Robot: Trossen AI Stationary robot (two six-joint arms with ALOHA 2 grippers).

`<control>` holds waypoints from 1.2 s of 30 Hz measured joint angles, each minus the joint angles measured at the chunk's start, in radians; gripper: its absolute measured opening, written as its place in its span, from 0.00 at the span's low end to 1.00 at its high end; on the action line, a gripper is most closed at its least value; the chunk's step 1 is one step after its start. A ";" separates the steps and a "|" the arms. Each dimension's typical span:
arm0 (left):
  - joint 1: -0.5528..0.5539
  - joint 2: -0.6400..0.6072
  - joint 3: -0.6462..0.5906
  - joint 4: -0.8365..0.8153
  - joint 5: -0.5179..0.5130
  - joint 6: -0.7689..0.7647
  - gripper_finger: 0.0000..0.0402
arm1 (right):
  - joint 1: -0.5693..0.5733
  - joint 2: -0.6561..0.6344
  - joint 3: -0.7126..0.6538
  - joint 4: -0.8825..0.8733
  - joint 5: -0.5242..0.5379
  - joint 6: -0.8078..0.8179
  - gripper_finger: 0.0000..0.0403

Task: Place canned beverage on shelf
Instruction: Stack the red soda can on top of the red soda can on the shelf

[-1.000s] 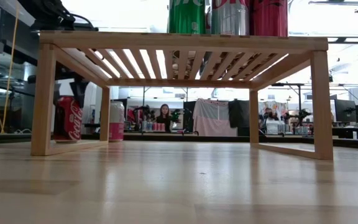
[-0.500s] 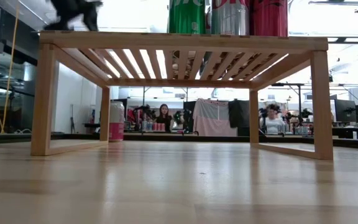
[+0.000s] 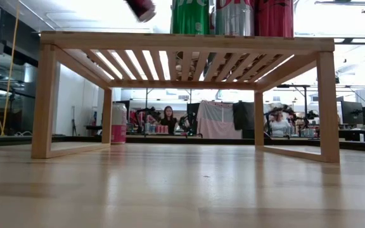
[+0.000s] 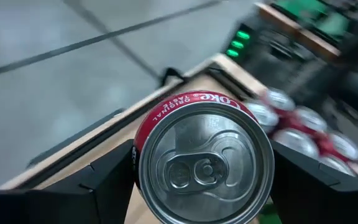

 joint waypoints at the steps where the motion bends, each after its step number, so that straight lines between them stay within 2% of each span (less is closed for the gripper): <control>1: -0.022 0.028 0.026 0.011 0.019 0.030 0.70 | 0.000 0.007 0.000 0.026 -0.015 -0.011 0.81; 8: -0.149 0.221 0.217 0.023 0.160 0.217 0.70 | 0.000 0.089 0.001 0.261 -0.188 -0.201 0.81; 15: -0.249 0.349 0.370 -0.048 0.171 0.371 0.70 | -0.008 0.160 0.001 0.381 -0.203 -0.267 0.81; 19: -0.290 0.380 0.395 -0.081 0.148 0.439 0.70 | -0.018 0.185 0.008 0.390 -0.207 -0.277 0.81; 24: -0.331 0.390 0.395 -0.082 0.112 0.506 0.70 | -0.024 0.263 0.131 0.288 -0.256 -0.340 0.81; 31: -0.354 0.386 0.396 -0.081 0.063 0.508 0.70 | -0.024 0.430 0.400 -0.021 -0.278 -0.444 0.81; 36: -0.358 0.383 0.396 -0.096 0.042 0.507 0.70 | -0.025 0.546 0.550 -0.135 -0.300 -0.491 0.81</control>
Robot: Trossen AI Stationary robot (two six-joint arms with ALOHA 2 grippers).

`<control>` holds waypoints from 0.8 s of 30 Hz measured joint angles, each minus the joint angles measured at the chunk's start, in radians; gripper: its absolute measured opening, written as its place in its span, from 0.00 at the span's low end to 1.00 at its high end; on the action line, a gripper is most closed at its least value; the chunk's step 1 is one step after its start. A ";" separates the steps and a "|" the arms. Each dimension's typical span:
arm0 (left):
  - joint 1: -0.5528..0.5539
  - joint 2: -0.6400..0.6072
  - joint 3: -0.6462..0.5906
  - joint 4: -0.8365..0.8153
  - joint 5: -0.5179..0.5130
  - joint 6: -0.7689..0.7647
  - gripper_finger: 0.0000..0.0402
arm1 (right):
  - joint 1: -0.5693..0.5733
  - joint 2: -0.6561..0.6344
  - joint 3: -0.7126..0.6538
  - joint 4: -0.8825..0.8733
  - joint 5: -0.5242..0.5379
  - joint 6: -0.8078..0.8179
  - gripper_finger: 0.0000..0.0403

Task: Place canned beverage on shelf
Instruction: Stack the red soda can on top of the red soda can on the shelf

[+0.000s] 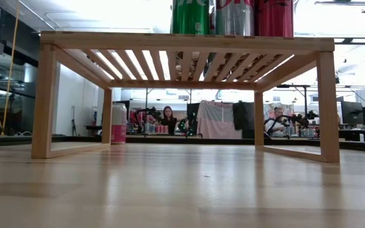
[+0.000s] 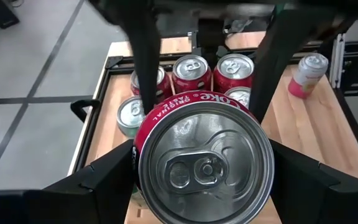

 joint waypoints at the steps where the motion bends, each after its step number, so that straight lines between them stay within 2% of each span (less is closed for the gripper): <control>1: 0.000 0.001 0.000 0.001 0.002 0.000 0.70 | -0.001 0.020 0.024 -0.012 0.001 -0.010 0.81; 6: -0.008 0.001 0.000 -0.005 -0.004 0.000 0.70 | -0.001 0.086 0.091 -0.046 0.041 -0.030 0.81; 13: -0.026 0.001 0.000 -0.009 -0.018 -0.001 0.70 | -0.005 0.096 0.105 -0.051 0.036 -0.031 0.81; 21: -0.026 0.001 -0.001 -0.010 -0.014 -0.007 0.70 | -0.005 0.096 0.105 -0.056 0.035 -0.031 0.70; 24: -0.026 0.001 -0.001 -0.009 -0.014 -0.009 0.73 | -0.005 0.096 0.105 -0.056 0.035 -0.030 0.69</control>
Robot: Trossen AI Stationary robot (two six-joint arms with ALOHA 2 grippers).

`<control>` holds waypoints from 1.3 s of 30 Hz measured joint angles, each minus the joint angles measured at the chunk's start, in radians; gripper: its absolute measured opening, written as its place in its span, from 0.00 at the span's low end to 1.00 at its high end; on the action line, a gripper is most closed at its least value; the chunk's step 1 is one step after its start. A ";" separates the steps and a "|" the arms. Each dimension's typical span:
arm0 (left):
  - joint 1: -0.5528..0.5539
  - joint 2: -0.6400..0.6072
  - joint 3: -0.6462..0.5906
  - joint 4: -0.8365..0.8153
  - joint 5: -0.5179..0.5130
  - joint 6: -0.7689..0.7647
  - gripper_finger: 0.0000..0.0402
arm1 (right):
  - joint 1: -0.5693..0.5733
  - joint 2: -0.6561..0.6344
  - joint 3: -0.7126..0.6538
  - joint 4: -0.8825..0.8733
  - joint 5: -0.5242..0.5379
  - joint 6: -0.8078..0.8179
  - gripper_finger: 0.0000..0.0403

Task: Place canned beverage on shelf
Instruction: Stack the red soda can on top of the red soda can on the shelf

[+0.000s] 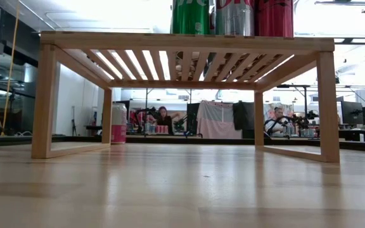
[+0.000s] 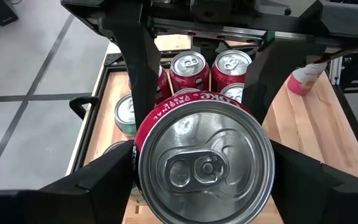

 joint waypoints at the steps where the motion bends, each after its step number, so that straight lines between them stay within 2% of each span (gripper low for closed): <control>1: 0.000 0.000 0.000 0.001 0.000 0.000 0.76 | 0.000 0.000 0.000 0.000 0.000 0.002 0.69; 4: 0.000 0.000 0.001 0.051 0.005 0.003 0.88 | 0.000 -0.001 -0.001 -0.015 -0.003 0.005 0.69; 7: 0.000 -0.019 0.002 0.029 0.005 0.003 0.95 | 0.000 -0.005 -0.006 -0.038 -0.003 0.004 0.69; 15: 0.011 -0.092 0.001 0.025 -0.038 0.004 0.97 | -0.025 -0.076 -0.004 -0.095 0.015 -0.023 0.69; 20: 0.024 -0.157 0.000 0.041 -0.054 -0.024 0.97 | -0.048 -0.184 -0.005 -0.195 0.035 0.019 0.69; 23: 0.024 -0.183 0.000 0.075 -0.055 -0.024 0.97 | -0.048 -0.259 -0.056 -0.244 0.064 0.059 0.69; 26: 0.024 -0.195 -0.003 0.086 -0.054 -0.024 0.98 | -0.039 -0.367 -0.165 -0.245 0.100 0.130 0.69; 29: 0.024 -0.216 -0.068 0.138 -0.053 -0.027 0.98 | -0.011 -0.495 -0.337 -0.183 0.157 0.210 0.69; 35: 0.024 -0.295 -0.329 0.387 -0.037 -0.076 0.98 | 0.038 -0.731 -0.713 0.175 0.205 0.315 0.69; 39: 0.024 -0.360 -0.484 0.575 -0.035 -0.151 0.98 | 0.055 -0.807 -0.886 0.409 0.217 0.315 0.69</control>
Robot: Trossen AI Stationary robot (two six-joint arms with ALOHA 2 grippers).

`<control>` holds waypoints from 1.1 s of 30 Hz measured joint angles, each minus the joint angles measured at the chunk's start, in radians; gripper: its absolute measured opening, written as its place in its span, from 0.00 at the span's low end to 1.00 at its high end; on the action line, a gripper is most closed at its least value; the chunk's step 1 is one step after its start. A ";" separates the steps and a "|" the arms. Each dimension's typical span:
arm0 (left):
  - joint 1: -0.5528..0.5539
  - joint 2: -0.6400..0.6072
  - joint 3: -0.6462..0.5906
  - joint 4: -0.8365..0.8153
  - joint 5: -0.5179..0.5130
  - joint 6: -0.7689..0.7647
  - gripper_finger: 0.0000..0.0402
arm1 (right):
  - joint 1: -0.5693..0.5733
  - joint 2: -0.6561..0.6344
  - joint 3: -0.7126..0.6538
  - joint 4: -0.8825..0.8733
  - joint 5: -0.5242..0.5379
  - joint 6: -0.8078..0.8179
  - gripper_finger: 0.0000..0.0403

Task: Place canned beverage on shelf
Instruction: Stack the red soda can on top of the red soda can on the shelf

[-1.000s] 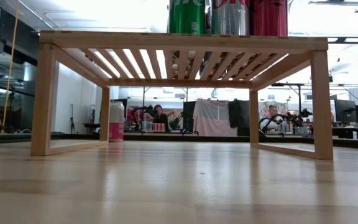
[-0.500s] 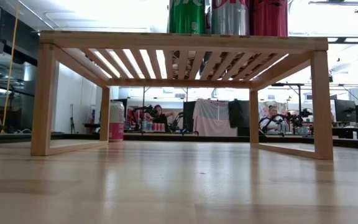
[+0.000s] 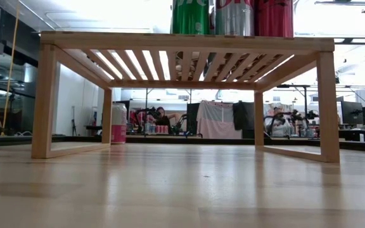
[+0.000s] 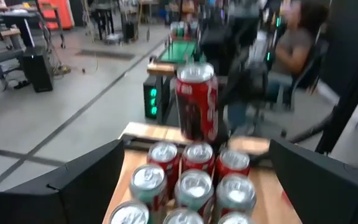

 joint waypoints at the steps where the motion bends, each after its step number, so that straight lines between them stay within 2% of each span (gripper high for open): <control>1: 0.000 -0.015 -0.031 0.041 0.000 -0.016 0.98 | 0.002 -0.012 -0.033 0.043 0.000 0.000 0.69; 4: -0.001 -0.051 -0.099 0.124 -0.003 -0.062 0.98 | 0.015 -0.036 -0.114 0.141 0.002 0.004 0.69; 7: -0.002 -0.068 -0.119 0.146 -0.013 -0.101 0.98 | 0.028 -0.046 -0.156 0.154 0.000 0.001 0.69; 23: -0.002 -0.076 -0.120 0.178 -0.073 -0.118 0.98 | 0.027 -0.081 -0.175 0.157 -0.006 -0.132 0.69; 28: -0.002 -0.076 -0.120 0.178 -0.094 -0.129 0.98 | 0.024 -0.150 -0.217 0.157 -0.006 -0.157 0.69; 30: -0.002 -0.076 -0.120 0.179 -0.106 -0.132 0.98 | 0.021 -0.199 -0.263 0.198 -0.006 -0.157 0.69; 33: -0.002 -0.076 -0.120 0.193 -0.117 -0.137 0.98 | 0.021 -0.263 -0.338 0.372 -0.001 -0.170 0.69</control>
